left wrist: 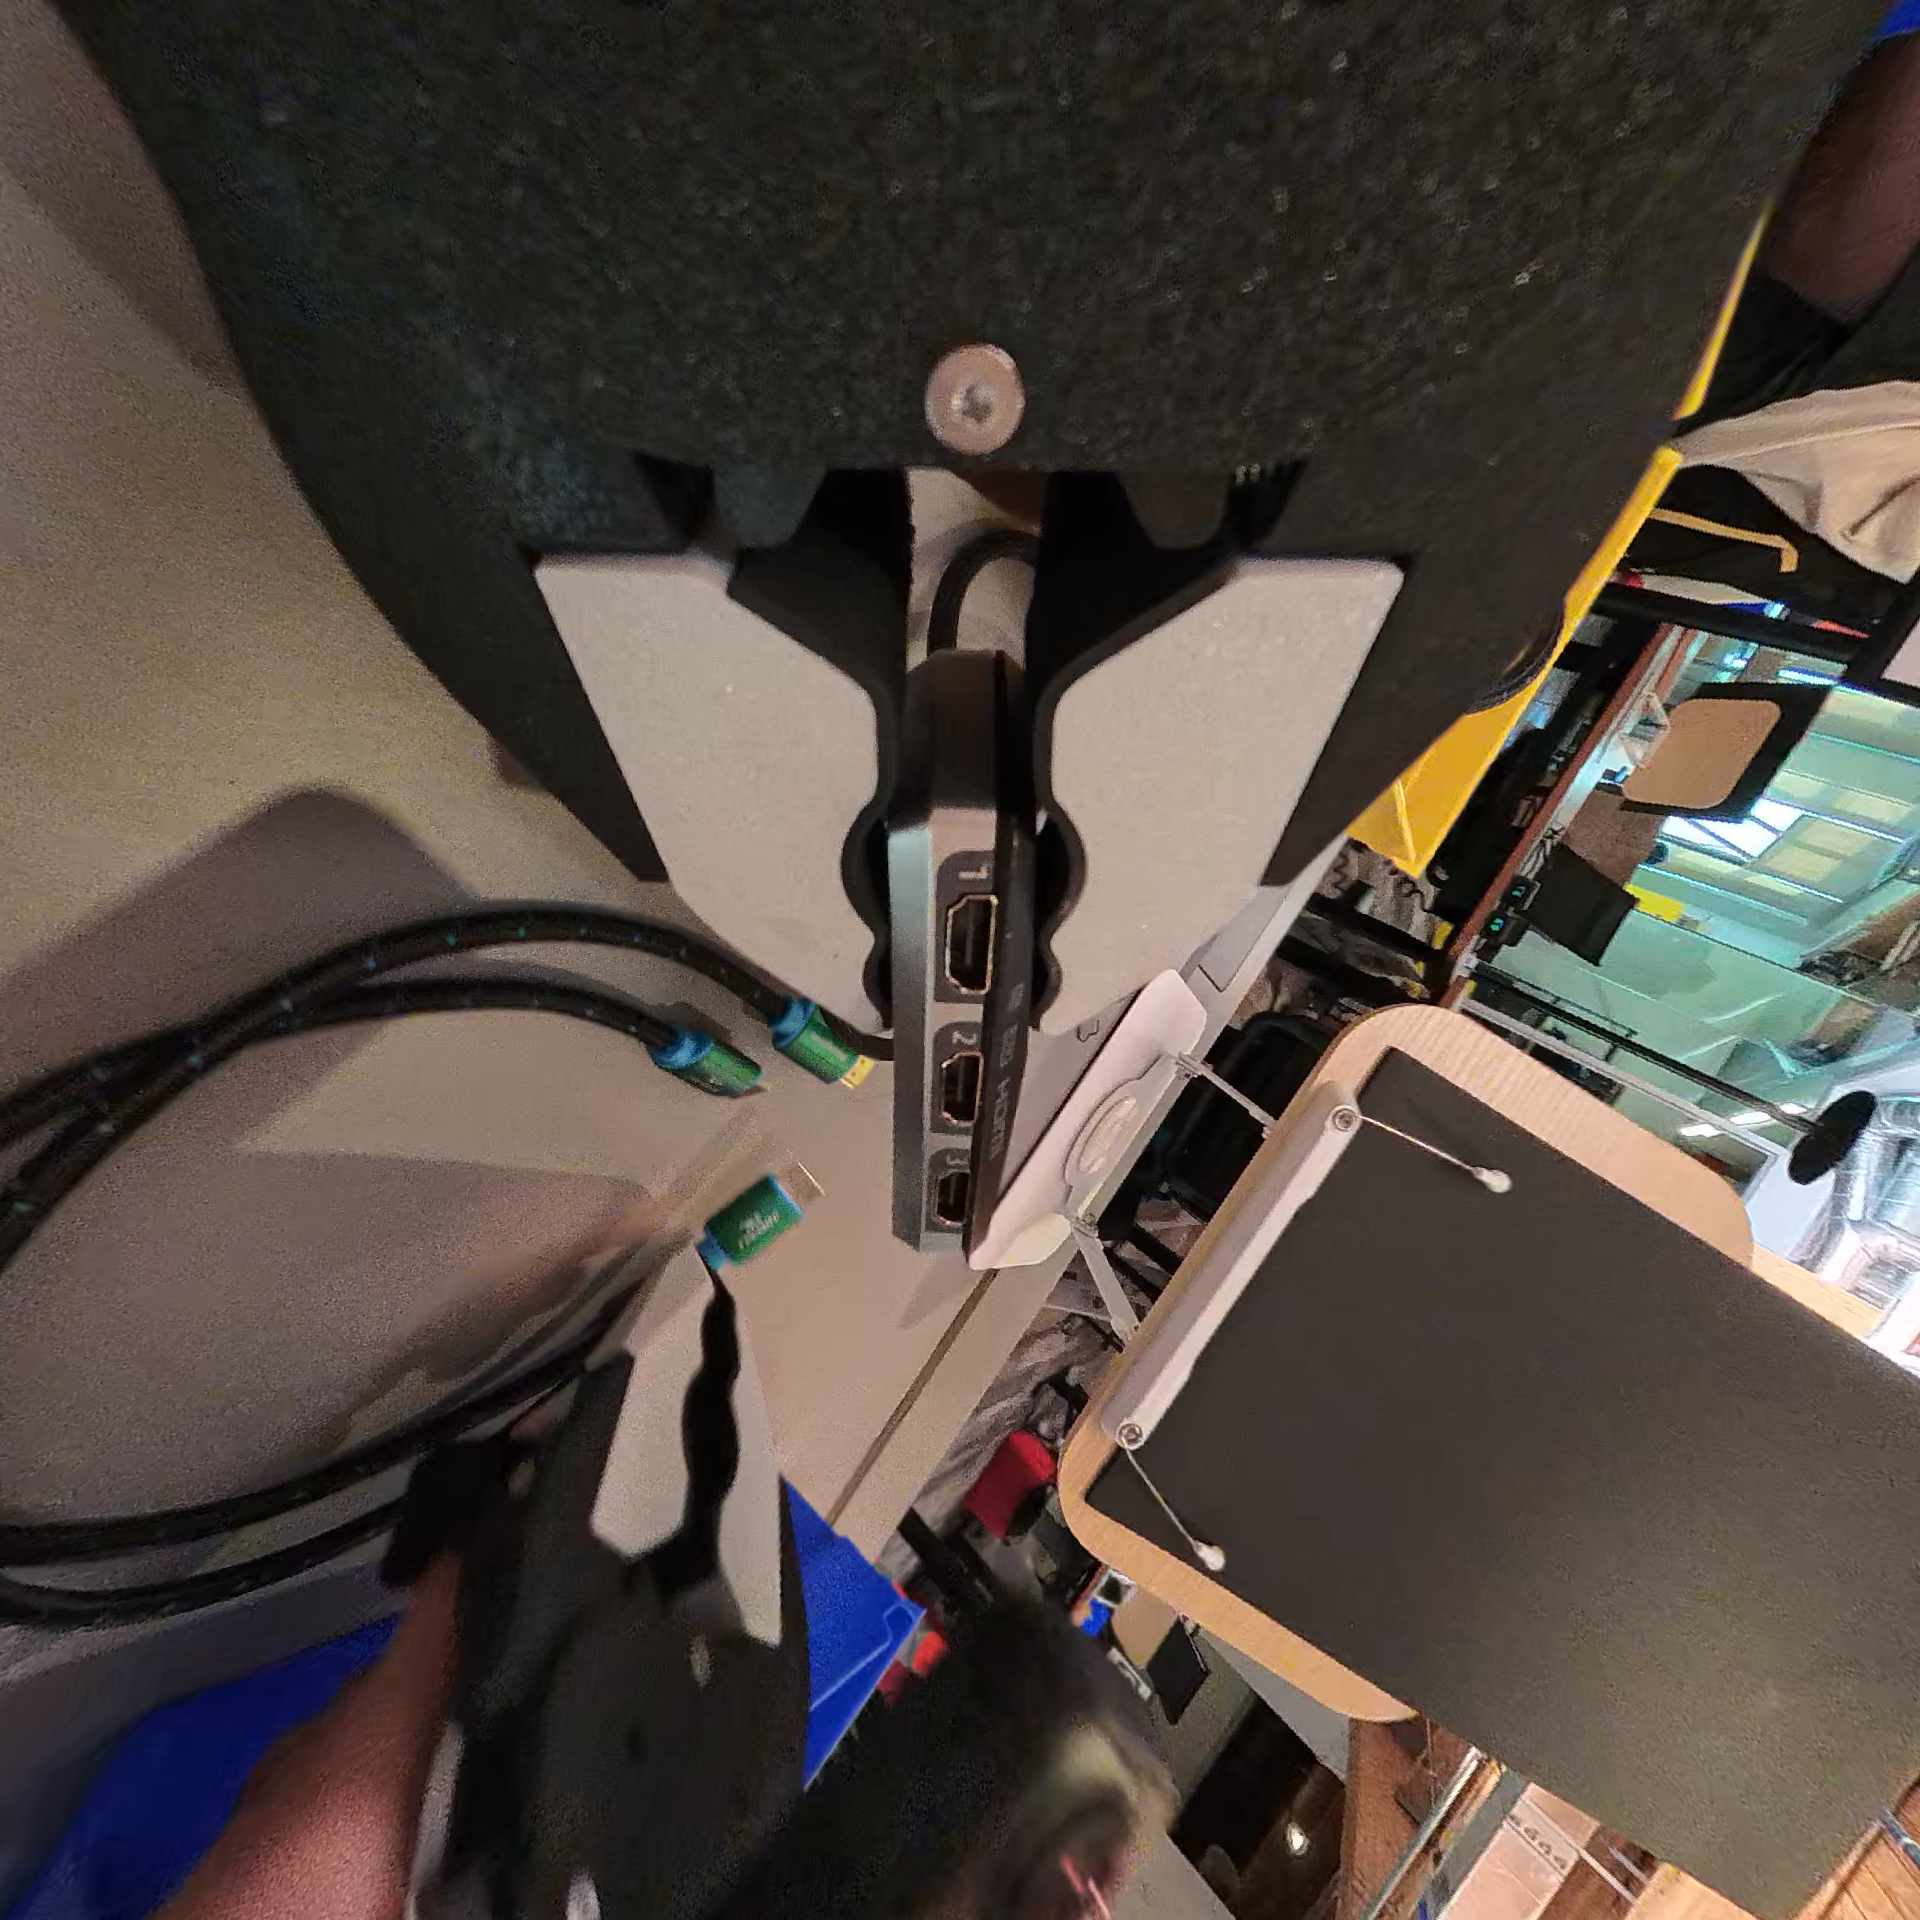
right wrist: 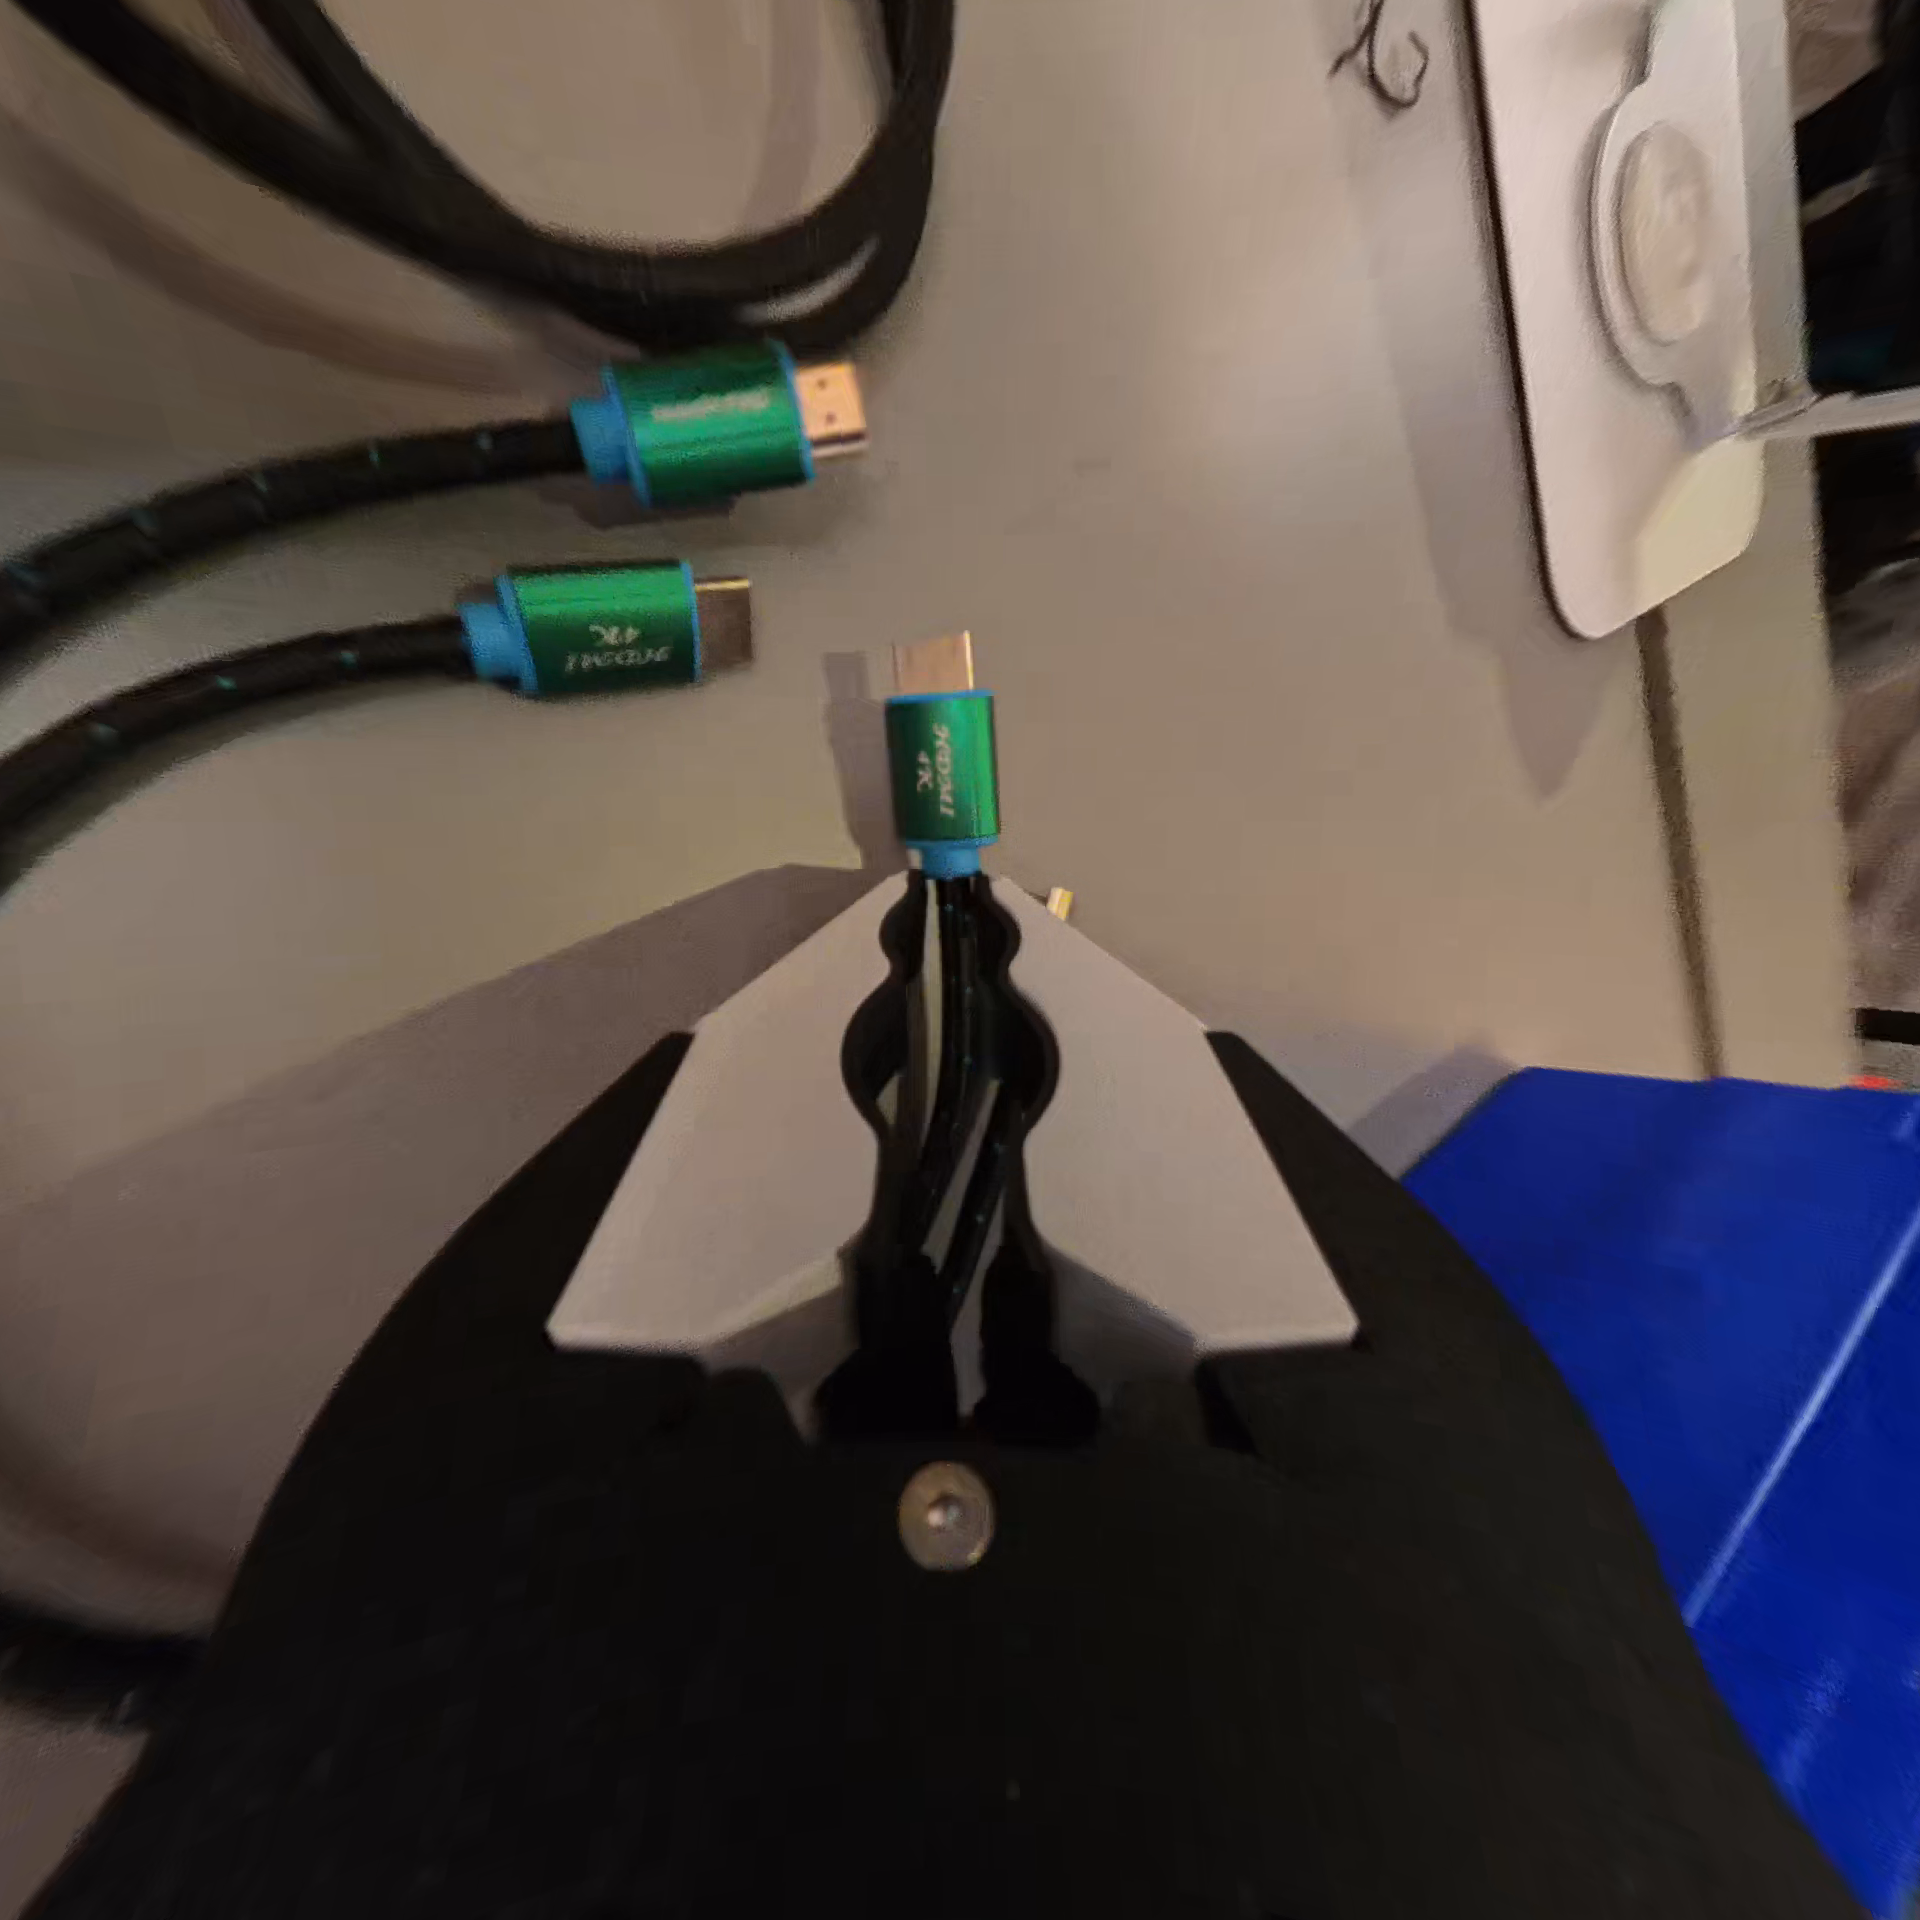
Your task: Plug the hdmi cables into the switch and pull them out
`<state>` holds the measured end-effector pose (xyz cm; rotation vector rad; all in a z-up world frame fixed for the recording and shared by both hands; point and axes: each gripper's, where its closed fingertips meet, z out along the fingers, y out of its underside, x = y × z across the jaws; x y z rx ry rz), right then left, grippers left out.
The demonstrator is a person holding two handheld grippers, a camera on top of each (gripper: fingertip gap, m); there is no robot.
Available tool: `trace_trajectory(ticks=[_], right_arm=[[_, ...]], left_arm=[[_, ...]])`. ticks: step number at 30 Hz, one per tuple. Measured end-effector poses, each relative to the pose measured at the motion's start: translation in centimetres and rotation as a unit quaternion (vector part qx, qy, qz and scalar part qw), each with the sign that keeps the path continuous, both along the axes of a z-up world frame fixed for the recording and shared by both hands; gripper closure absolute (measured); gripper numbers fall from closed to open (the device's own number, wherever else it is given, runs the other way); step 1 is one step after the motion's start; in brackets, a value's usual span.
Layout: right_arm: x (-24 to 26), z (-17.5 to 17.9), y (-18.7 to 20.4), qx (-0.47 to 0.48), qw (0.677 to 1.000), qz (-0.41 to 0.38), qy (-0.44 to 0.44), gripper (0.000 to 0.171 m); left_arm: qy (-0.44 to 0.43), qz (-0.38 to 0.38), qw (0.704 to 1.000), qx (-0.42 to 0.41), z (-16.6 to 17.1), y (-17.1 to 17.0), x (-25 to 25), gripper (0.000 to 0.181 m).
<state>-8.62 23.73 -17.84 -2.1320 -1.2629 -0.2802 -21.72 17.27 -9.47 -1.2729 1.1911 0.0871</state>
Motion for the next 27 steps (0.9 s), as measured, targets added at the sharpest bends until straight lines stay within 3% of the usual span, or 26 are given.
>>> trace_trajectory(ticks=[7, 11, 14, 17, 21, 24, 27], right_arm=[[-1.7, 6.1, -5.7, -0.081, 0.977, 0.02, 0.196, 0.168], [-1.4, 6.9, -7.5, -0.085, 0.964, 0.021, 0.25, 0.171], [0.5, 6.3, -6.7, -0.029, 0.977, -0.016, 0.208, 0.171], [-0.9, 6.7, -7.7, -0.022, 0.966, -0.014, 0.257, 0.171], [-5.1, 3.5, -9.8, -0.116, 0.935, -0.027, 0.334, 0.135], [-4.3, 0.9, -7.7, -0.075, 0.958, -0.072, 0.269, 0.127], [-0.5, 0.9, -5.7, 0.017, 0.982, -0.098, 0.159, 0.129]], left_arm=[[0.036, 0.018, 0.998, 0.048, -0.5, 0.2, 0.2, 0.159], [0.04, 0.034, 0.996, 0.073, 0.3, 0.1, 0.4, 0.159], [0.035, 0.033, 0.996, 0.076, 0.6, -0.1, 0.8, 0.159], [0.035, 0.034, 0.996, 0.075, 0.7, -0.1, 0.8, 0.159], [0.024, 0.034, 0.997, 0.071, 1.0, -0.1, 0.6, 0.159], [0.019, 0.037, 0.997, 0.066, 1.1, 0.1, 0.3, 0.159], [0.023, 0.037, 0.997, 0.065, 0.8, 0.1, -0.1, 0.159]])
